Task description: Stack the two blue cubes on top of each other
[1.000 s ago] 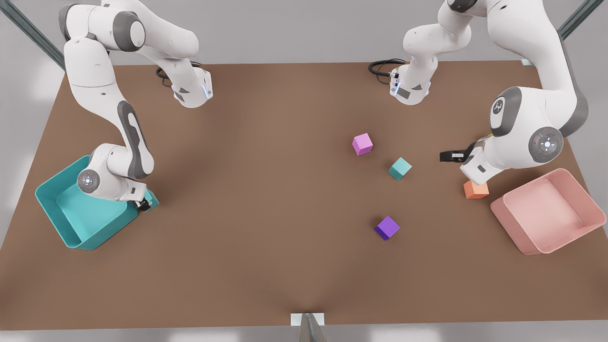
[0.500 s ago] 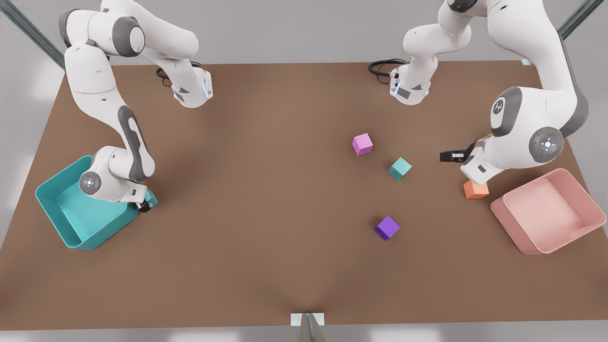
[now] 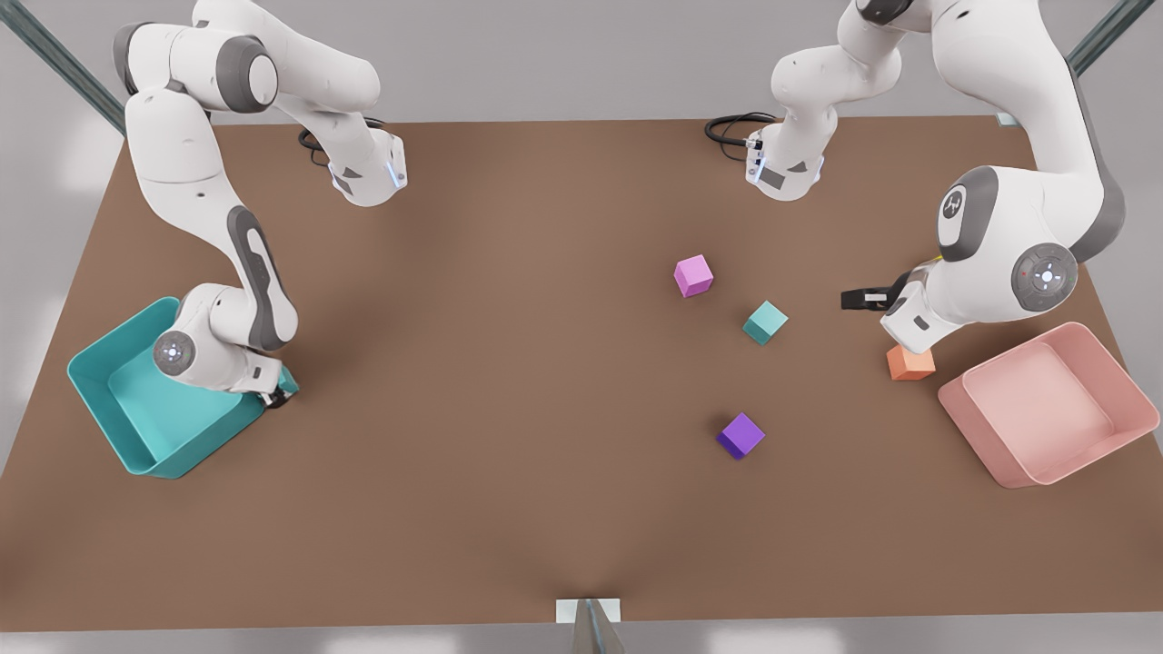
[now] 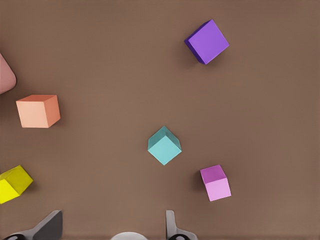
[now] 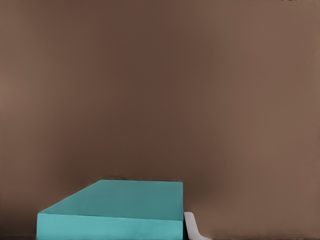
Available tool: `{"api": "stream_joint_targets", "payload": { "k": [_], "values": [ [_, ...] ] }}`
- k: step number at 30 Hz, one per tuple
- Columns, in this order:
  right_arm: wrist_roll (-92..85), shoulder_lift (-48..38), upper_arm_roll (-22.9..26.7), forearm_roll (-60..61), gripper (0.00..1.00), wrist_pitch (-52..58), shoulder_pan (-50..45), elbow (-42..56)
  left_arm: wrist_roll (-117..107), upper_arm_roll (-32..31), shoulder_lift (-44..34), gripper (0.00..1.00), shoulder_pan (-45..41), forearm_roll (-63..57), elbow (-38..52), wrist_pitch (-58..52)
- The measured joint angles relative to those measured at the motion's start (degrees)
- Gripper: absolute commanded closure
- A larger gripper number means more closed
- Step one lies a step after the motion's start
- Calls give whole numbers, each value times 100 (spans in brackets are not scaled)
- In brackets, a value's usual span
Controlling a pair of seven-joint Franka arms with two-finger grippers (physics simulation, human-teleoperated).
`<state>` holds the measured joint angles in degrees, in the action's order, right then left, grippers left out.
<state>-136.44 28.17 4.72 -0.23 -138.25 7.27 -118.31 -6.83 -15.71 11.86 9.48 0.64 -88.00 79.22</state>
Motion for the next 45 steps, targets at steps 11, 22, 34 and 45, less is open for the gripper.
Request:
{"api": "stream_joint_targets", "payload": {
  "k": [11,22,34,45],
  "values": [
    [538,-99,-554,780,59,236,-1132,72,-4,2,3,0,1,0,0,0],
    [3402,1426,-579,1996,58,508,-4559,3020,-25,-58,-5,0,75,-13,-638,127],
    [6279,2739,-513,2205,0,925,-4962,4858,229,2156,-472,0,-2014,62,-3716,2724],
    [7728,1929,-412,2149,0,2902,-3005,5663,-704,2160,-586,0,-2298,1078,-4992,4131]
  ]
}}
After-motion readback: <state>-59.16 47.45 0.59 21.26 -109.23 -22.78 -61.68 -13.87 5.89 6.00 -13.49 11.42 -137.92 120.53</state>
